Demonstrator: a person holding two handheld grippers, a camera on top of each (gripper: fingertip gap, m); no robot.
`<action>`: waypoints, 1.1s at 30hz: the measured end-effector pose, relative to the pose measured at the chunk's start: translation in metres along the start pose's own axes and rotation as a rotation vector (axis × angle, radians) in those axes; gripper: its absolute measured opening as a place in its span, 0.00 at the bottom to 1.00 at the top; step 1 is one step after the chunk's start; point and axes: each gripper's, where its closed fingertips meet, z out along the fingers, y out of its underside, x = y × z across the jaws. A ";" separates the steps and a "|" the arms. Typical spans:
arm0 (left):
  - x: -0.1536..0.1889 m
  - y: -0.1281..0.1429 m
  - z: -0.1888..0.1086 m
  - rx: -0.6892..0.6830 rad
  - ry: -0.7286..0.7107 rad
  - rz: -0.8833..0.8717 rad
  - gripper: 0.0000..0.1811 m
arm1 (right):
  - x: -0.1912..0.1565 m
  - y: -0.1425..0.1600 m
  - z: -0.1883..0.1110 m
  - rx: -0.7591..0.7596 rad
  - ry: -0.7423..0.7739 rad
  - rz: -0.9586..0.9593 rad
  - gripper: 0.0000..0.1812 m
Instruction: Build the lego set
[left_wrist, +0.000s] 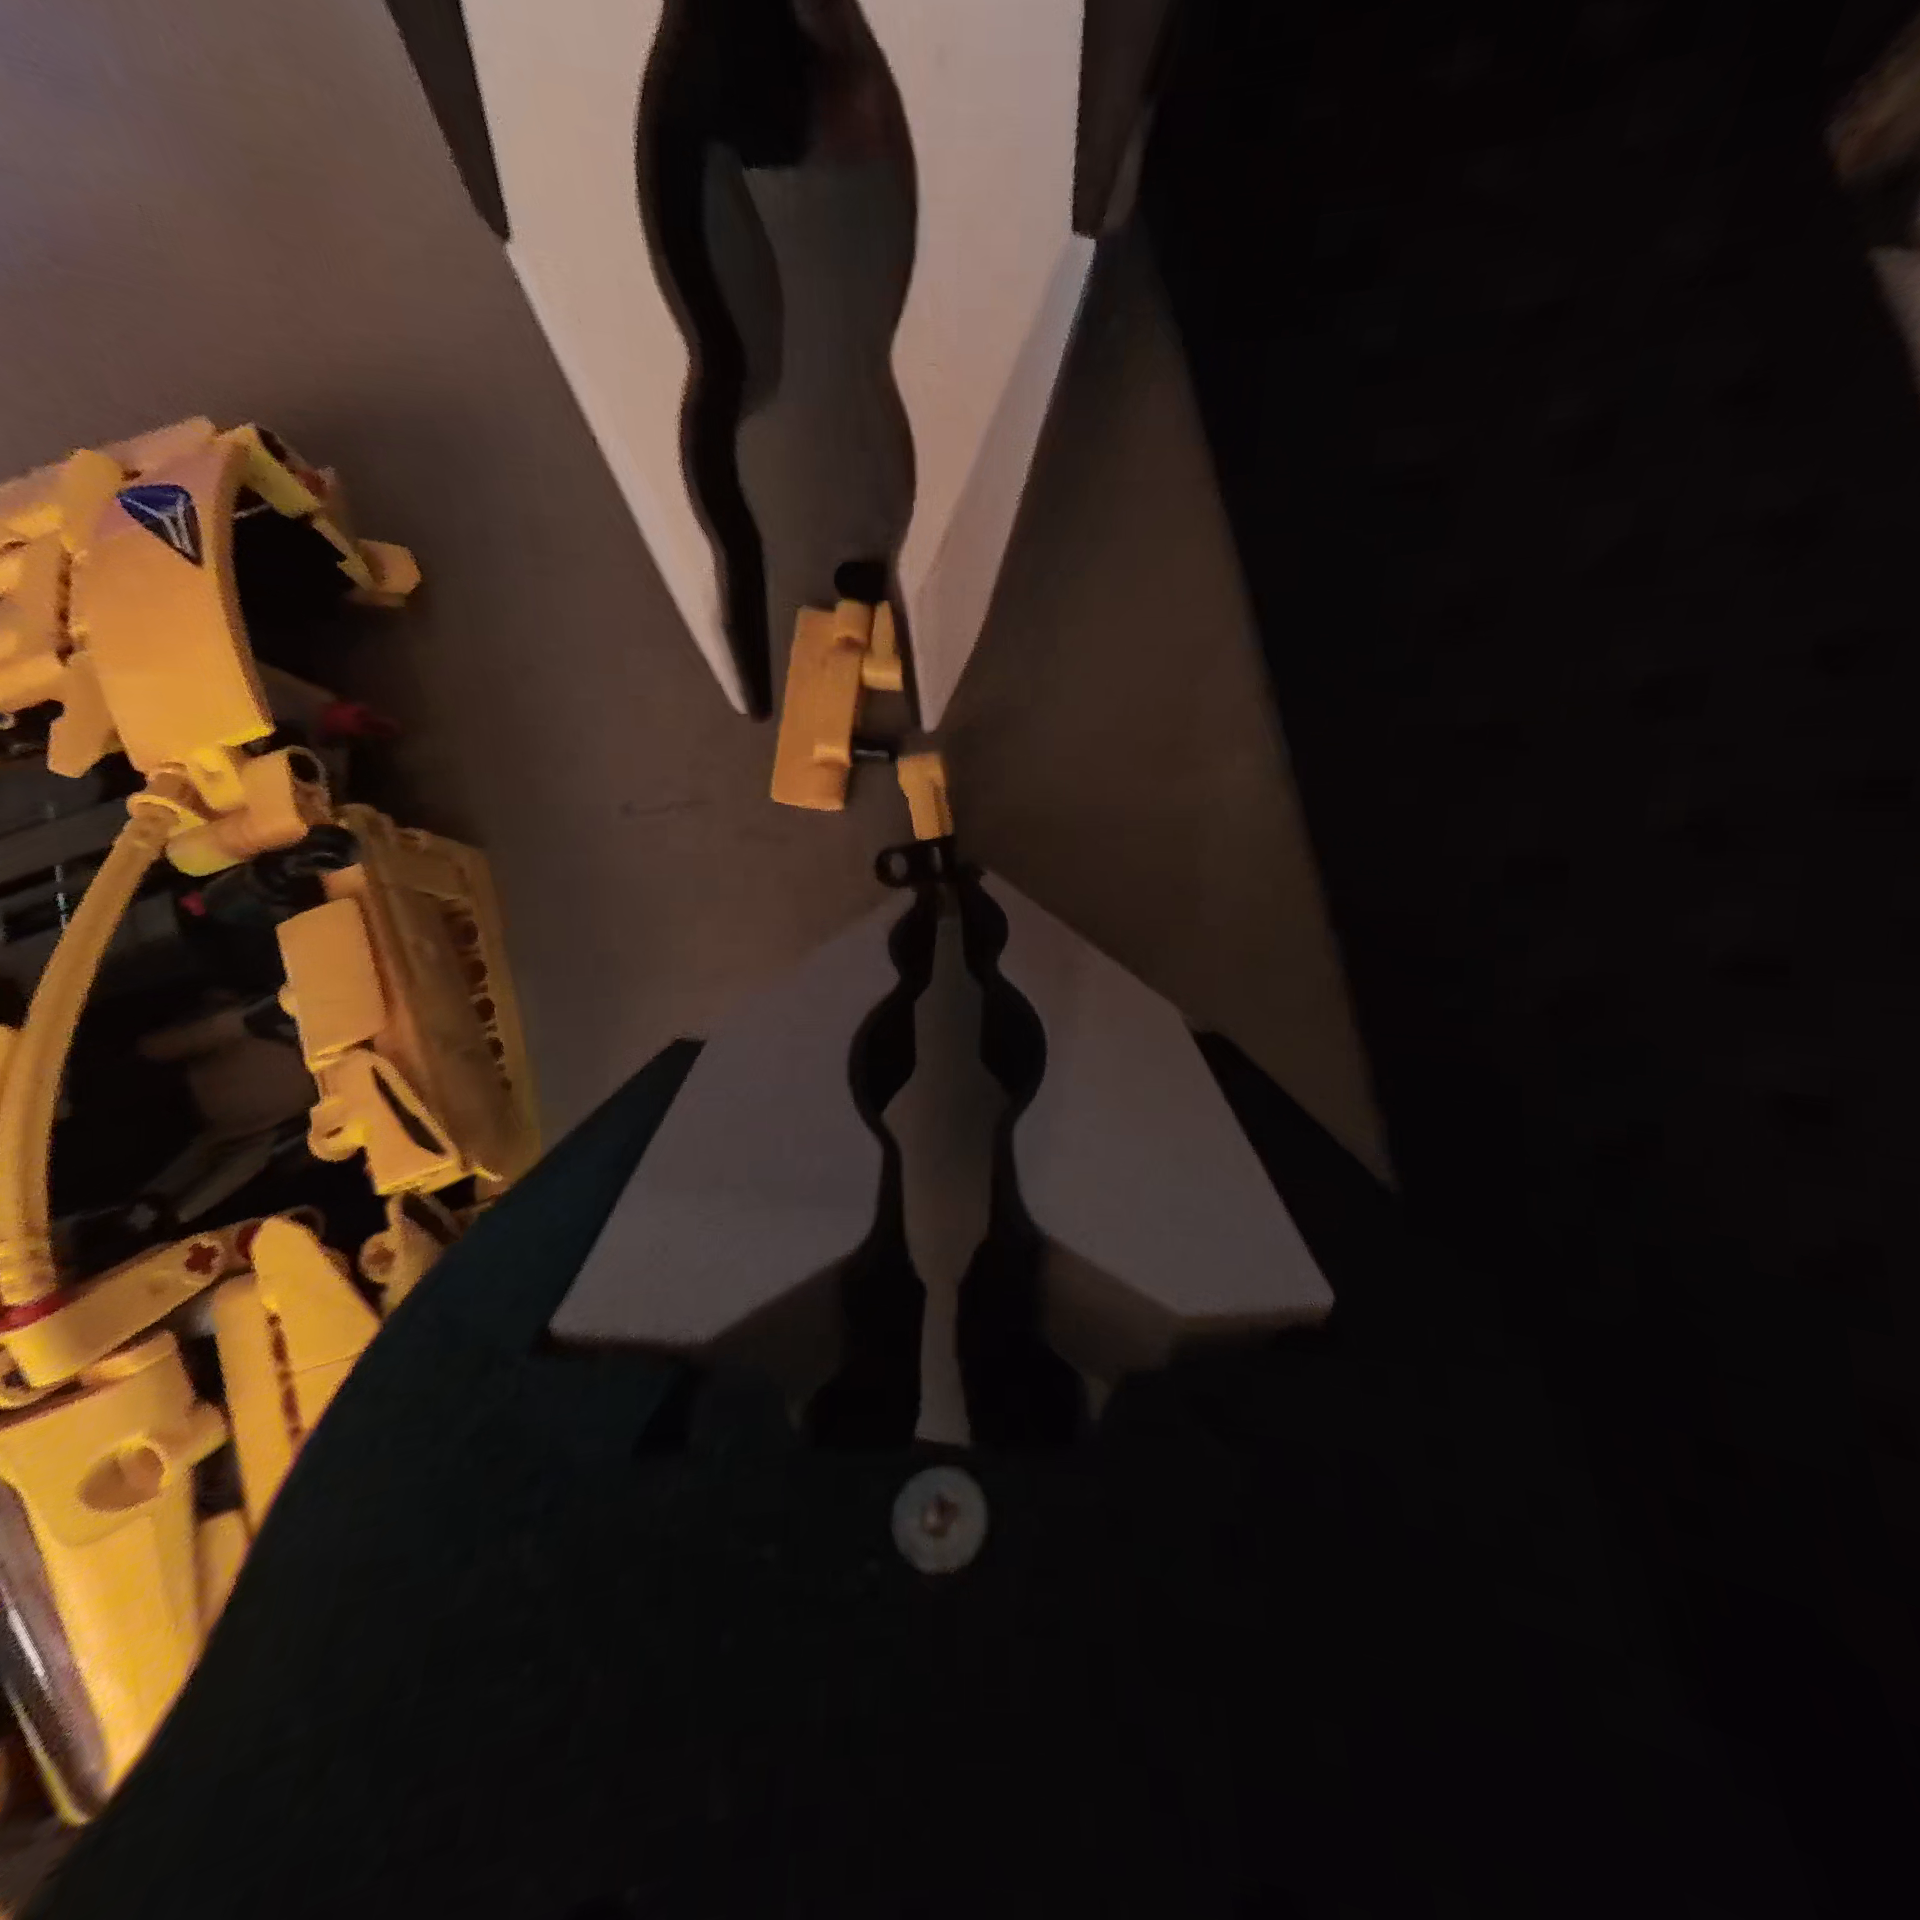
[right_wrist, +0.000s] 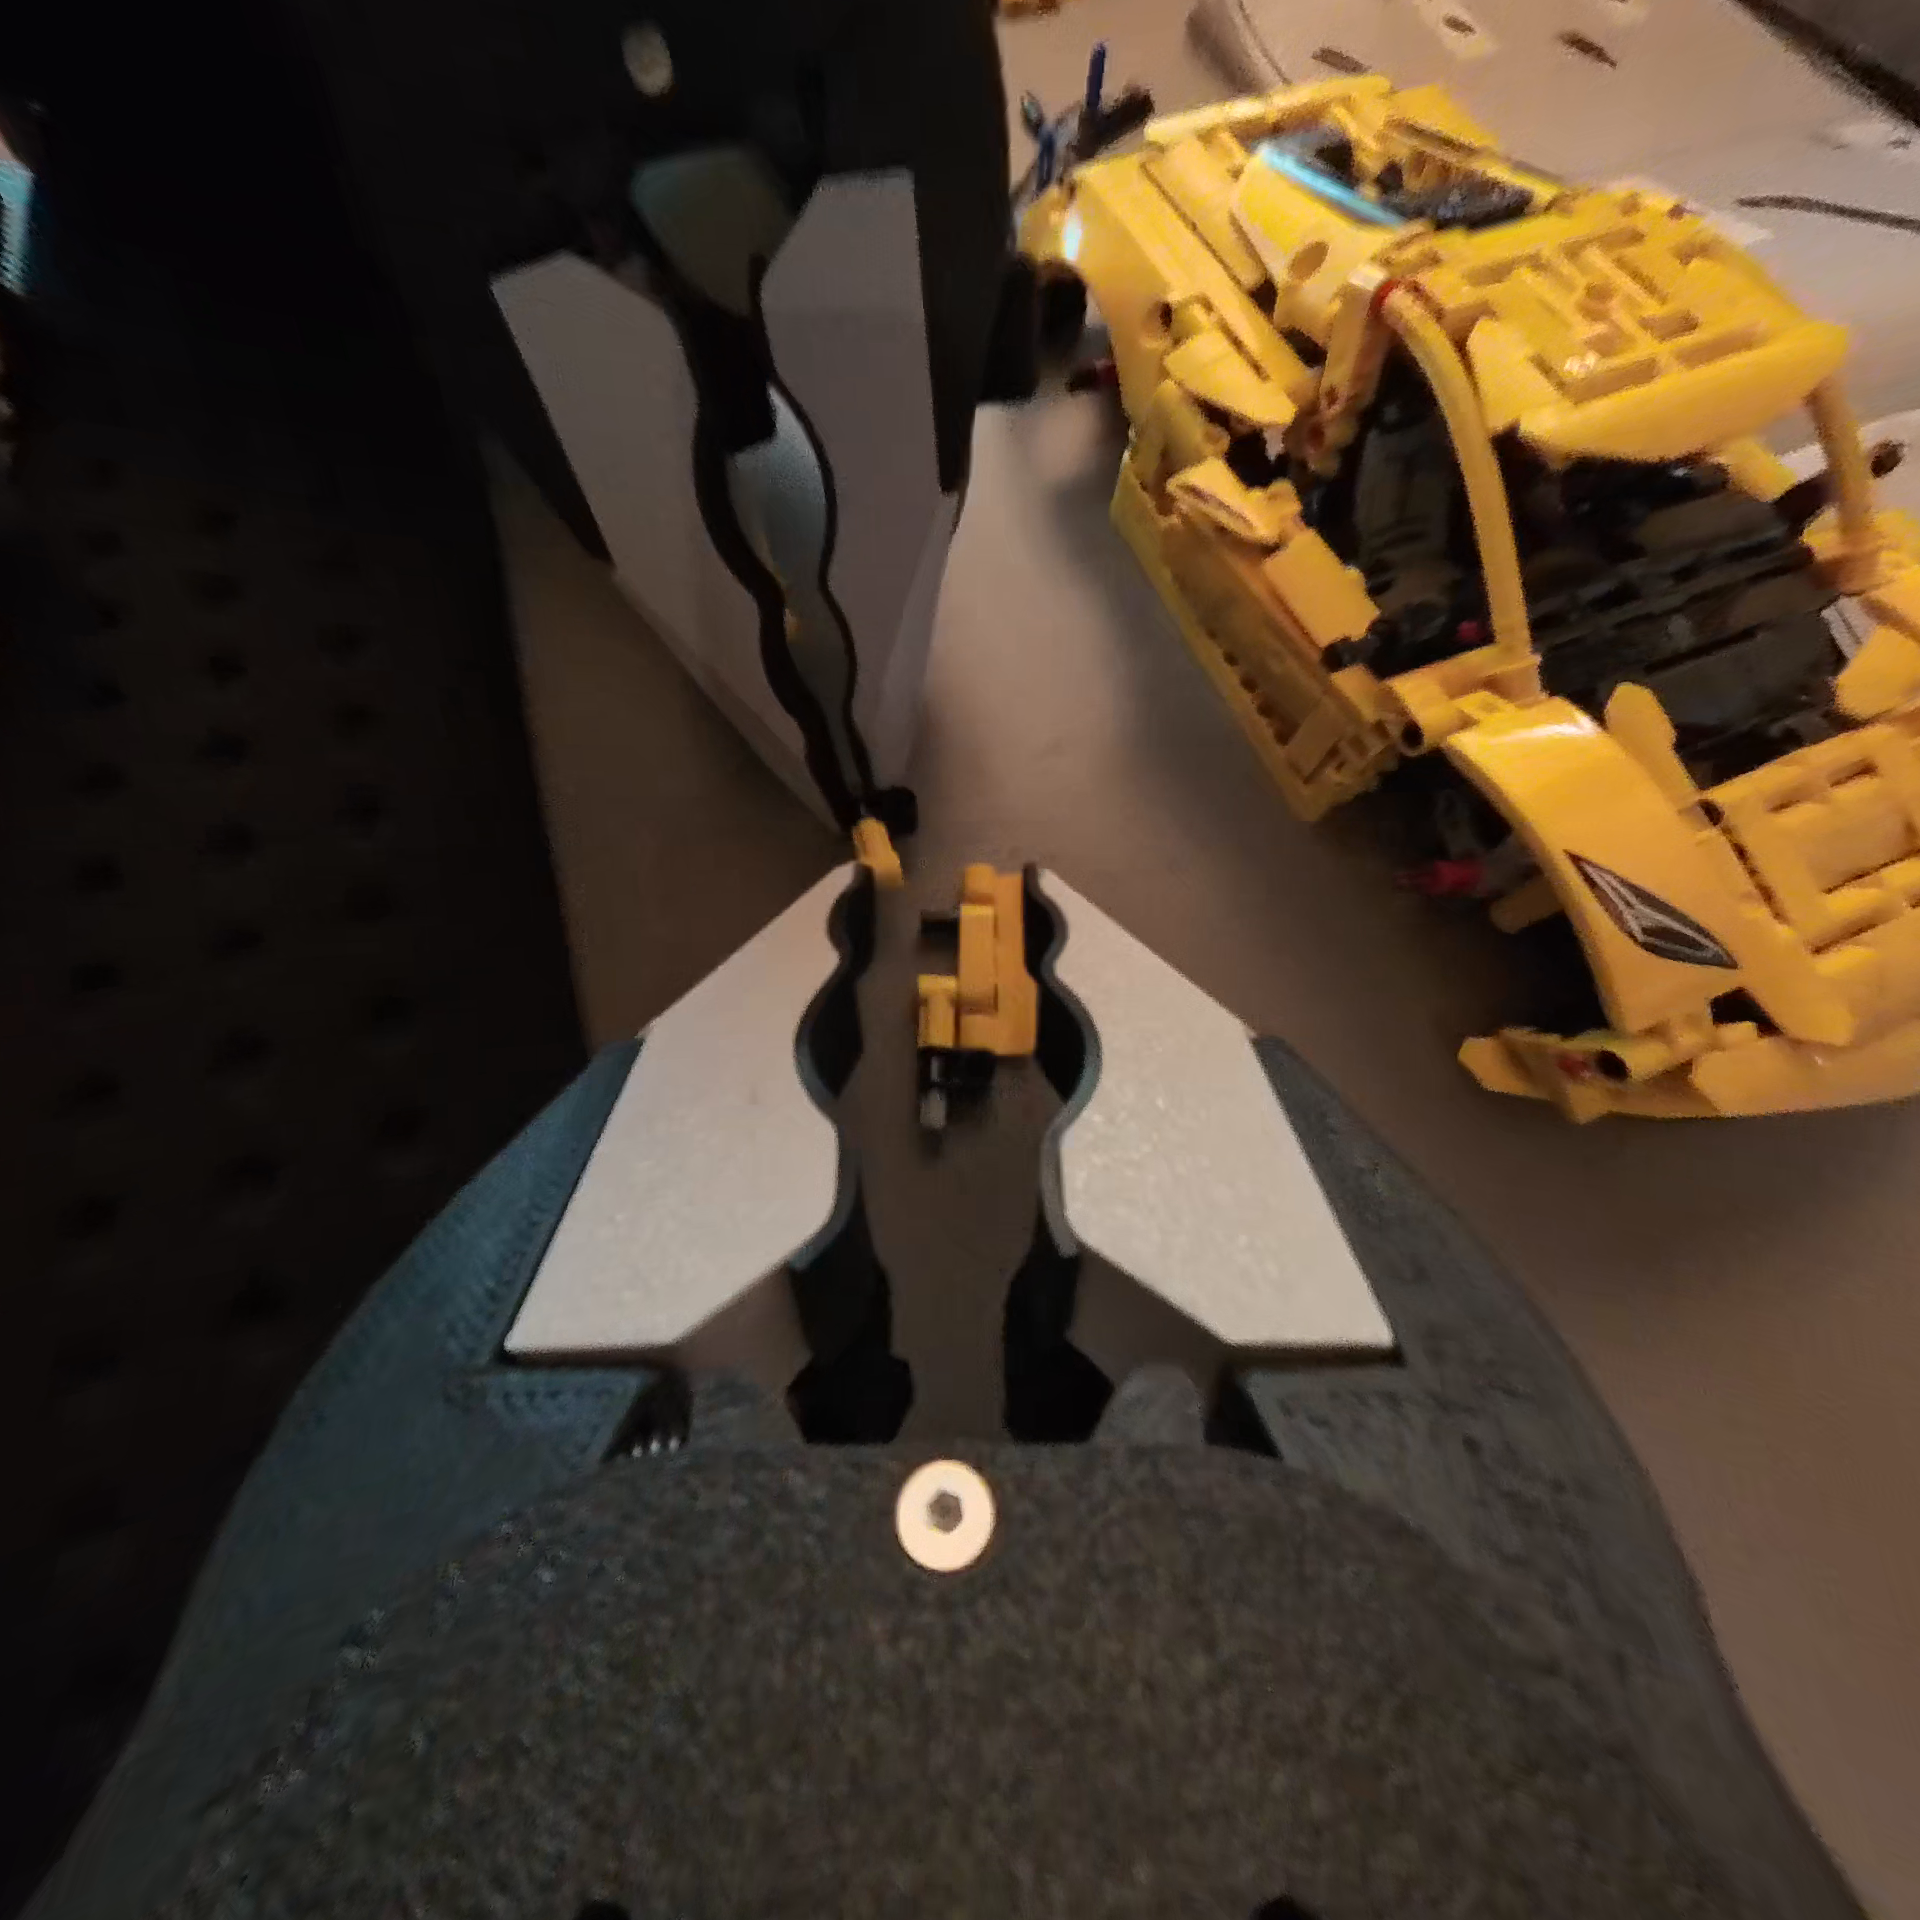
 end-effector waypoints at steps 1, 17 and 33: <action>-0.001 0.000 0.000 -0.010 0.011 0.005 0.03 | -0.001 0.004 0.002 -0.020 -0.005 -0.007 0.17; -0.007 -0.002 0.005 -0.247 0.190 0.201 0.02 | -0.002 0.014 0.010 -0.071 -0.009 -0.007 0.14; -0.001 -0.007 0.007 -0.228 0.294 0.036 0.02 | -0.005 0.014 0.009 -0.064 -0.080 0.033 0.14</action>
